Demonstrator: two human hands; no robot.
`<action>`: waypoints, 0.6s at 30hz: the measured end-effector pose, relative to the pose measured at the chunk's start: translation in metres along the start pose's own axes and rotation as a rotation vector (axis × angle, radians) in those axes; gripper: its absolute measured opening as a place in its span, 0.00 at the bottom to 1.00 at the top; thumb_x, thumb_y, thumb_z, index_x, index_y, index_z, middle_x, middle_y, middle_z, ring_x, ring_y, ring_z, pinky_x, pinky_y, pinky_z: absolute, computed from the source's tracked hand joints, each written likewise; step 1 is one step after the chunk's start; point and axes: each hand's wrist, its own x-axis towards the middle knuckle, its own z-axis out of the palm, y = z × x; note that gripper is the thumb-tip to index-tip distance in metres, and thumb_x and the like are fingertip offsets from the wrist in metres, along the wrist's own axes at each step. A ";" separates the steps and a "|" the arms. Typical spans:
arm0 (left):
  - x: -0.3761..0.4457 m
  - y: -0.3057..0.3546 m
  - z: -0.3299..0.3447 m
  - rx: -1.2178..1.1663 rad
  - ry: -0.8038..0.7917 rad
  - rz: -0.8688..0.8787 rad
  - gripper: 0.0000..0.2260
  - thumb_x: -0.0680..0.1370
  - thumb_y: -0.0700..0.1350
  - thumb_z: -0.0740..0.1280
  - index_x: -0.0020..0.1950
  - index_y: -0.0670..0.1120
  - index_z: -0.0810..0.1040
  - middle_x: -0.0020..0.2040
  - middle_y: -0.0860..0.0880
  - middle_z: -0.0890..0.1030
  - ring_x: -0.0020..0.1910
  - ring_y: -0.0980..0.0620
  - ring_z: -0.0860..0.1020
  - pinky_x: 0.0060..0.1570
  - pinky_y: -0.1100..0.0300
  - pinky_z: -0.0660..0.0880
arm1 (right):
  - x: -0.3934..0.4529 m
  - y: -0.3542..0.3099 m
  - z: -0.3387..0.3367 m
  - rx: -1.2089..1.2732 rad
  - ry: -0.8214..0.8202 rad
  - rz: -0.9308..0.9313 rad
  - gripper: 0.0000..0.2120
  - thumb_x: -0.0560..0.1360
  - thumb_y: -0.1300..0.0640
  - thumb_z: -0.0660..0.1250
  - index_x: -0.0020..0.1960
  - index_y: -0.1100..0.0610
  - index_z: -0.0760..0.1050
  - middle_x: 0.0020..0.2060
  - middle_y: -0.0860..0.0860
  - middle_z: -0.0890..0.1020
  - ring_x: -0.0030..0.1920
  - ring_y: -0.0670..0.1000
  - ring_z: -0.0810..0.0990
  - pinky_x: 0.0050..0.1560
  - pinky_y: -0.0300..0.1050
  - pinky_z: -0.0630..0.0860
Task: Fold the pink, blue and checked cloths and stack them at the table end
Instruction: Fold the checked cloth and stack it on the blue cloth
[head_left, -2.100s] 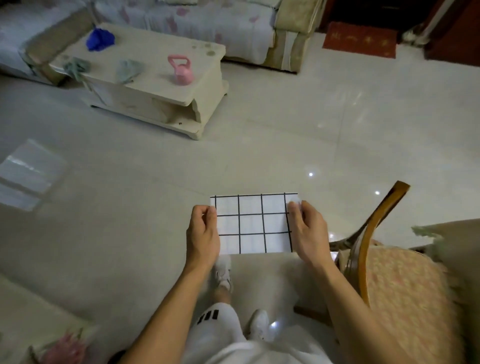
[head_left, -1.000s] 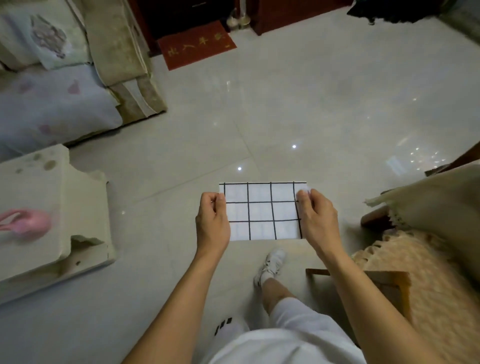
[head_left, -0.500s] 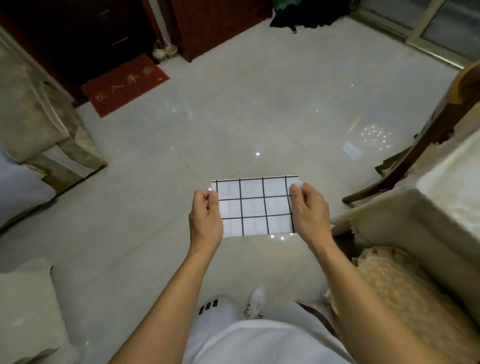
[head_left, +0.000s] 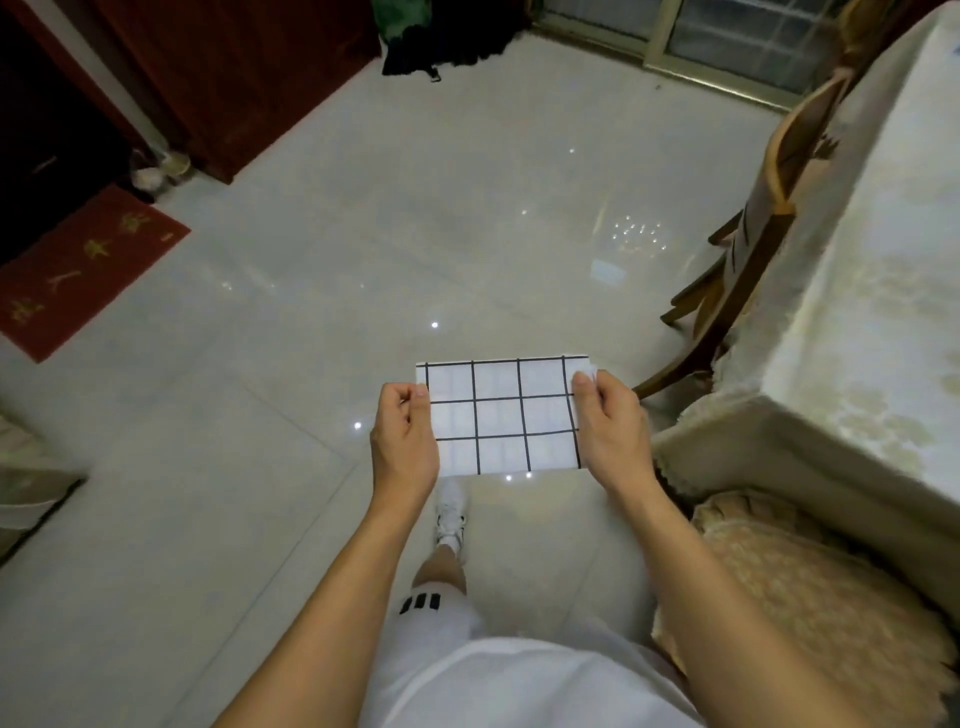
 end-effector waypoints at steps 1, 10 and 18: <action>0.017 0.004 0.004 -0.003 -0.020 0.005 0.09 0.83 0.48 0.59 0.46 0.46 0.70 0.33 0.52 0.69 0.29 0.59 0.64 0.34 0.58 0.64 | 0.013 -0.004 0.004 0.000 0.018 0.014 0.18 0.84 0.53 0.58 0.36 0.56 0.66 0.32 0.54 0.73 0.33 0.49 0.69 0.35 0.45 0.65; 0.186 0.053 0.036 0.023 -0.208 0.050 0.09 0.84 0.47 0.59 0.46 0.46 0.70 0.34 0.50 0.70 0.31 0.57 0.64 0.35 0.56 0.64 | 0.140 -0.054 0.046 0.041 0.153 0.130 0.19 0.84 0.49 0.57 0.42 0.62 0.72 0.35 0.60 0.77 0.38 0.60 0.77 0.41 0.61 0.75; 0.266 0.084 0.079 0.029 -0.323 0.090 0.08 0.84 0.47 0.59 0.46 0.46 0.70 0.32 0.53 0.67 0.29 0.59 0.64 0.34 0.59 0.63 | 0.209 -0.071 0.051 0.080 0.226 0.224 0.19 0.84 0.50 0.56 0.42 0.62 0.71 0.34 0.56 0.76 0.34 0.53 0.73 0.37 0.52 0.70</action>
